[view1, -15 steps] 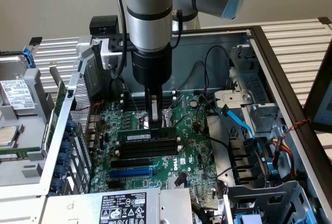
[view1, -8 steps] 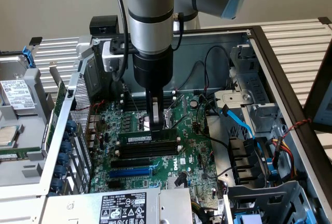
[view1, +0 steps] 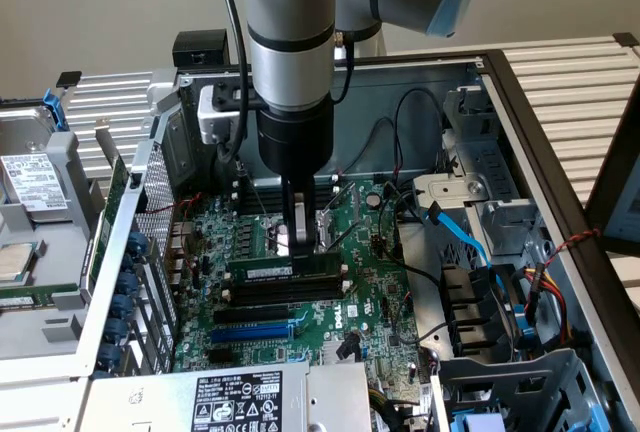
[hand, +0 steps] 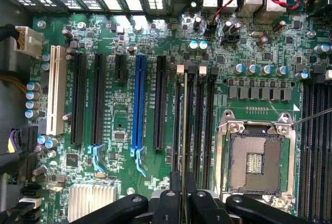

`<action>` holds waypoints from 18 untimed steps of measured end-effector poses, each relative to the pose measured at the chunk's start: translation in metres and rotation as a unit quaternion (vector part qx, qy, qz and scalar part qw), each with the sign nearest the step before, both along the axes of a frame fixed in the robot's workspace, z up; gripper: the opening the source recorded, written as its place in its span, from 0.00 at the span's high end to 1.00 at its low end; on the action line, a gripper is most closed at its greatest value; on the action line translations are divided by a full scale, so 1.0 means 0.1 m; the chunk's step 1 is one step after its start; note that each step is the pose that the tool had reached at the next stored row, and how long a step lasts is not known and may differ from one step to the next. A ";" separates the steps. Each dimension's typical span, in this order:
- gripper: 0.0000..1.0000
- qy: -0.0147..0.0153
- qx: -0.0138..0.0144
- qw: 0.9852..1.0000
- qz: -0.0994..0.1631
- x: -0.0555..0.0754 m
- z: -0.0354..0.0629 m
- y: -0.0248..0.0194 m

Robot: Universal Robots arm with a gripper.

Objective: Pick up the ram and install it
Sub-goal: 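Insert the ram into the slot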

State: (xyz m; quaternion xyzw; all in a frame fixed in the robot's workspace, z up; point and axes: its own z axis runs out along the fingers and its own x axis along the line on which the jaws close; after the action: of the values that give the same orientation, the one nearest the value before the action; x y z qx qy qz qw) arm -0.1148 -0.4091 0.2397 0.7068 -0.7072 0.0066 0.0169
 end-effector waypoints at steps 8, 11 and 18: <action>0.86 -0.003 -0.004 1.000 0.000 -0.02 -0.042 0.000; 0.86 -0.004 -0.005 1.000 0.000 -0.02 -0.045 0.002; 0.86 -0.008 -0.005 1.000 0.000 -0.02 -0.061 0.002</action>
State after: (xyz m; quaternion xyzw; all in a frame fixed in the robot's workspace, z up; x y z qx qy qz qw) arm -0.1173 -0.4089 0.2336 0.7066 -0.7073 0.0161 0.0149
